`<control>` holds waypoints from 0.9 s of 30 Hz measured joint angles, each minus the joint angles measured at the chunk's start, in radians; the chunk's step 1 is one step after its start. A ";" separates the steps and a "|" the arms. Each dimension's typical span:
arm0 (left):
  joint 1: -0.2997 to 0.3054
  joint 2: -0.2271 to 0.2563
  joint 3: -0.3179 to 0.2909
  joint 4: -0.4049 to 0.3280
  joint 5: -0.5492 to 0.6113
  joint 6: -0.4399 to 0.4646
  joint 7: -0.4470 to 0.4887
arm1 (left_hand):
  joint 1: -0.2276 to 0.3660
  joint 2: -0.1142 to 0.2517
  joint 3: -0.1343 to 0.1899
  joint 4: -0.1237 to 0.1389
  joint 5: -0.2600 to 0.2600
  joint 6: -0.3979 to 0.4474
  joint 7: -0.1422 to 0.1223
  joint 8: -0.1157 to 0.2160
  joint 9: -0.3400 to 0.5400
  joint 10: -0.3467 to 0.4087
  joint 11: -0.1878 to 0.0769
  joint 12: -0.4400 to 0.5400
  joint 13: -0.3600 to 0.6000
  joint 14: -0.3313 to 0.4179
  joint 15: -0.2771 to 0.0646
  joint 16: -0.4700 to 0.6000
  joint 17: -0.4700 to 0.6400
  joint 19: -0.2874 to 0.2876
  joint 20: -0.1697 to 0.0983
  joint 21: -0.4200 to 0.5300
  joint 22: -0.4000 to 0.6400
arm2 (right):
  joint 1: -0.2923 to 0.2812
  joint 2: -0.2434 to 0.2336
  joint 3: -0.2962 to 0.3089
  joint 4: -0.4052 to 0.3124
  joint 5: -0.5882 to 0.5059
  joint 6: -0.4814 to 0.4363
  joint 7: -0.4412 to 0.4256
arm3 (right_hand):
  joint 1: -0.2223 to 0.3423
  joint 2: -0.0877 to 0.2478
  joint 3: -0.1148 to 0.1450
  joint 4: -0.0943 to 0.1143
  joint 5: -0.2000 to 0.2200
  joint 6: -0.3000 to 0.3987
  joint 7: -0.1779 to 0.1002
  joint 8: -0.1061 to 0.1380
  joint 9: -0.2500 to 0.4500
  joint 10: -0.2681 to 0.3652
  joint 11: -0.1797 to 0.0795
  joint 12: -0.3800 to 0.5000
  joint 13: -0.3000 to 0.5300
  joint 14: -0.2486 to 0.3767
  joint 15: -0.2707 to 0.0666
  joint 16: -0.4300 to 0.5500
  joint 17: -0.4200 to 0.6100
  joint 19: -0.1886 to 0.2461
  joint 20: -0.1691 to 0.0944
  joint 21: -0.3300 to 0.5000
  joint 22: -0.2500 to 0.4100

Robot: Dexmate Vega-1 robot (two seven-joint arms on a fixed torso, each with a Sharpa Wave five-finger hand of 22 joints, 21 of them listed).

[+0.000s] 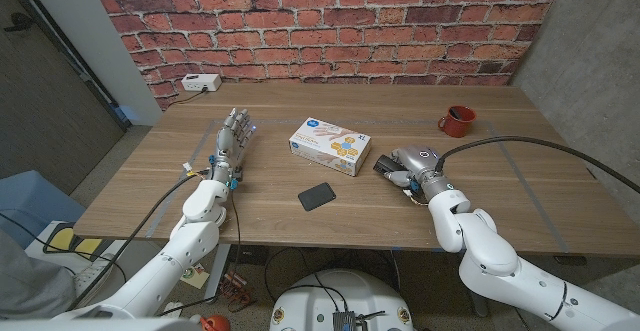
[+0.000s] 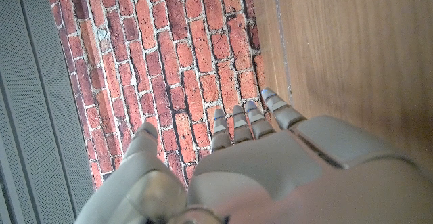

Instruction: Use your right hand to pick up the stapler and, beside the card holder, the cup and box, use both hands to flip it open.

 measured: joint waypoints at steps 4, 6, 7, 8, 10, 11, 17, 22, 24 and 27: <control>0.001 0.001 0.000 -0.002 0.001 0.002 0.003 | 0.000 0.000 0.000 0.000 0.000 0.000 0.000 0.000 0.000 0.000 0.000 0.000 0.000 0.000 0.000 0.000 0.000 0.000 0.000 0.000 0.000 | -0.007 0.001 0.015 -0.006 0.002 0.002 -0.005 | 0.000 0.000 0.000 0.000 -0.001 0.000 0.000 0.000 0.000 0.000 0.000 0.003 0.001 0.006 -0.004 0.000 0.001 -0.002 -0.002 0.004 0.000; 0.001 0.001 0.000 -0.002 0.002 0.003 0.006 | 0.000 0.000 0.000 0.000 0.000 0.000 0.000 0.000 0.000 0.000 0.000 0.000 0.000 0.000 0.000 0.000 0.000 0.000 0.000 0.000 0.000 | -0.009 0.001 0.023 -0.009 0.002 0.002 -0.005 | 0.001 -0.001 0.000 0.000 -0.001 0.000 0.000 0.000 0.000 0.000 0.000 0.003 0.001 0.006 -0.004 0.000 0.001 -0.004 -0.004 0.009 0.000; 0.001 0.001 0.000 -0.002 0.002 0.003 0.007 | 0.000 0.000 0.000 0.000 0.000 0.000 0.000 0.000 0.000 0.000 0.000 0.000 0.000 0.000 0.000 0.000 0.000 0.000 0.000 0.000 0.000 | -0.009 0.001 0.023 -0.009 0.002 0.002 -0.005 | 0.002 -0.002 0.000 0.000 -0.001 0.000 0.000 0.000 0.000 0.000 0.000 0.003 0.001 0.006 -0.004 0.000 0.001 -0.004 -0.004 0.009 0.000; 0.001 0.001 0.000 -0.002 0.002 0.003 0.007 | 0.000 0.000 0.000 0.000 0.000 0.000 0.000 0.000 0.000 0.000 0.000 0.000 0.000 0.000 0.000 0.000 0.000 0.000 0.000 0.000 0.000 | -0.011 0.001 0.031 -0.012 0.026 0.012 -0.027 | 0.004 -0.004 0.000 0.000 -0.001 0.000 0.000 0.000 0.000 0.000 0.000 0.003 0.001 0.006 -0.004 0.000 0.001 -0.004 -0.004 0.009 0.000; 0.012 0.008 -0.002 -0.022 0.003 0.004 0.011 | 0.000 0.000 0.000 0.000 0.000 0.000 0.000 0.000 0.000 0.000 0.000 0.000 0.000 0.000 0.000 0.000 0.000 0.000 0.000 0.000 0.000 | -0.012 0.001 0.038 -0.015 0.035 0.016 -0.033 | 0.004 -0.004 0.000 0.000 -0.004 0.000 0.000 0.000 0.000 0.000 0.000 0.003 0.006 0.008 -0.003 0.000 0.005 -0.004 -0.004 0.009 0.000; 0.013 0.008 -0.002 -0.023 0.004 0.005 0.013 | 0.000 0.000 0.000 0.000 0.000 0.000 0.000 0.000 0.000 0.000 0.000 0.000 0.000 0.000 0.000 0.000 0.000 0.000 0.000 0.000 0.000 | -0.012 0.001 0.038 -0.015 0.035 0.016 -0.033 | 0.004 -0.004 0.000 0.000 -0.005 0.000 0.000 0.000 0.000 0.000 0.000 0.003 0.006 0.008 -0.003 0.000 0.006 -0.004 -0.004 0.009 0.000; 0.020 0.013 -0.003 -0.039 0.013 0.010 0.027 | 0.000 0.000 0.000 0.000 0.000 0.004 0.004 0.000 0.000 0.000 0.000 0.000 0.000 0.000 0.000 0.000 0.000 0.000 0.000 0.000 0.000 | -0.015 -0.002 0.058 -0.024 0.052 0.022 -0.048 | 0.004 -0.004 0.000 0.000 -0.005 0.000 0.000 0.000 0.000 0.000 0.000 0.003 0.006 0.008 -0.003 -0.006 0.006 -0.007 0.000 0.009 0.000; 0.027 0.019 -0.003 -0.053 0.023 0.017 0.041 | 0.000 0.000 0.000 0.000 0.000 0.004 0.004 0.000 0.000 0.000 0.000 0.000 0.000 0.000 0.000 0.000 0.000 0.000 0.000 0.000 0.000 | -0.016 -0.004 0.068 -0.029 0.061 0.024 -0.058 | 0.004 -0.004 0.002 0.002 -0.008 0.000 0.000 -0.003 0.005 0.000 0.000 0.003 0.007 0.008 -0.003 -0.007 0.006 -0.013 -0.002 0.009 0.000; 0.031 0.021 -0.003 -0.061 0.027 0.019 0.046 | 0.000 0.000 0.000 0.000 0.000 0.004 0.004 0.000 0.000 0.003 0.003 0.000 0.000 0.000 0.000 0.000 0.000 0.000 0.000 0.000 0.000 | -0.017 -0.005 0.072 -0.031 0.063 0.025 -0.062 | 0.004 -0.004 0.002 0.002 -0.008 0.000 0.000 -0.003 0.005 -0.002 -0.002 0.006 0.009 0.008 -0.003 -0.011 0.008 -0.013 -0.002 0.010 0.000; 0.037 0.029 -0.001 -0.083 0.044 0.025 0.057 | 0.000 0.000 0.000 0.000 0.000 0.004 0.004 0.000 0.000 0.007 0.007 0.000 0.000 0.000 0.000 0.000 0.000 0.000 0.000 0.000 0.000 | -0.017 -0.005 0.080 -0.034 0.071 0.028 -0.071 | 0.003 -0.003 0.002 0.003 -0.009 0.000 0.000 -0.004 0.005 -0.004 -0.004 0.006 0.013 0.008 -0.003 -0.011 0.011 -0.013 -0.002 0.015 0.000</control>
